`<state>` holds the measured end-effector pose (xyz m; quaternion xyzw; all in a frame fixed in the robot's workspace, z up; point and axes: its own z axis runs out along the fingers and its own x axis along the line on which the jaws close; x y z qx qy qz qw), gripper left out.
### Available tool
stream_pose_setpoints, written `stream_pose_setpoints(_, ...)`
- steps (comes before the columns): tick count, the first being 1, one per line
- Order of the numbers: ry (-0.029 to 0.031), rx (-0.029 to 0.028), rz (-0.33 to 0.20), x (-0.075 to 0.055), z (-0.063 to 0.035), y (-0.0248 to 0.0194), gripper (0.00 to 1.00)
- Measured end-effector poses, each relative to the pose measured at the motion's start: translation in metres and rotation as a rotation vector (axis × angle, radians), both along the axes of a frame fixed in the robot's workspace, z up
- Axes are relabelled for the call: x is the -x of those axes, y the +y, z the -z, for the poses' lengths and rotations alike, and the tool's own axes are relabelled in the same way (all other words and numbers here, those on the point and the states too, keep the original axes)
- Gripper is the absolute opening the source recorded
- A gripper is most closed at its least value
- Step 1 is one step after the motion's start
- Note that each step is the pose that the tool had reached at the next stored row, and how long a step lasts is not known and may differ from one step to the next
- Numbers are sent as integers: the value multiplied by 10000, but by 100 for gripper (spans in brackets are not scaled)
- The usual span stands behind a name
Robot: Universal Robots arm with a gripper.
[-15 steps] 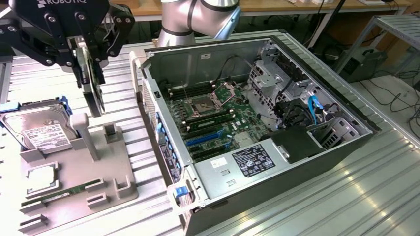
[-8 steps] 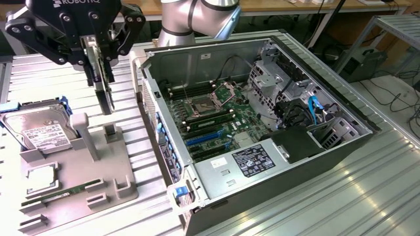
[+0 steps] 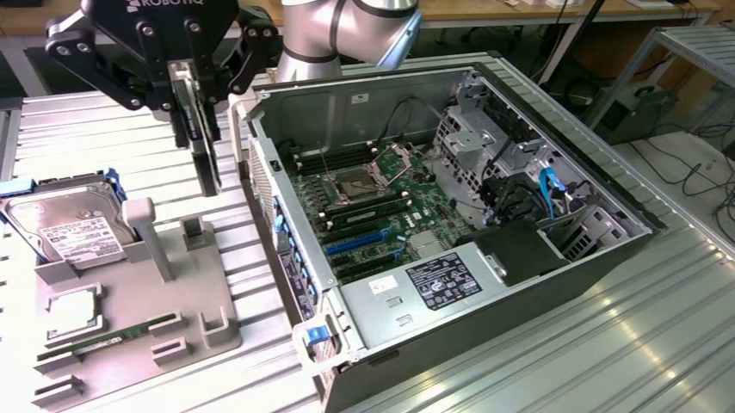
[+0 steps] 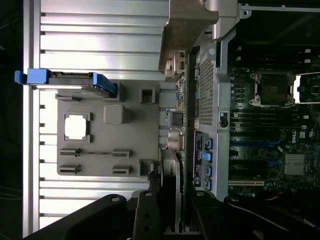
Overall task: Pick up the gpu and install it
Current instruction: 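Pick up the gpu and move the gpu toward the slot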
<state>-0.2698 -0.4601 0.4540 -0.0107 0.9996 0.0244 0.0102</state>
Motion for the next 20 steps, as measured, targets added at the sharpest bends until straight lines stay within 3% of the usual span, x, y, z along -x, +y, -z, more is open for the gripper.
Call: stream_pose_setpoints(20,0,0,0,-322,5,0,28)
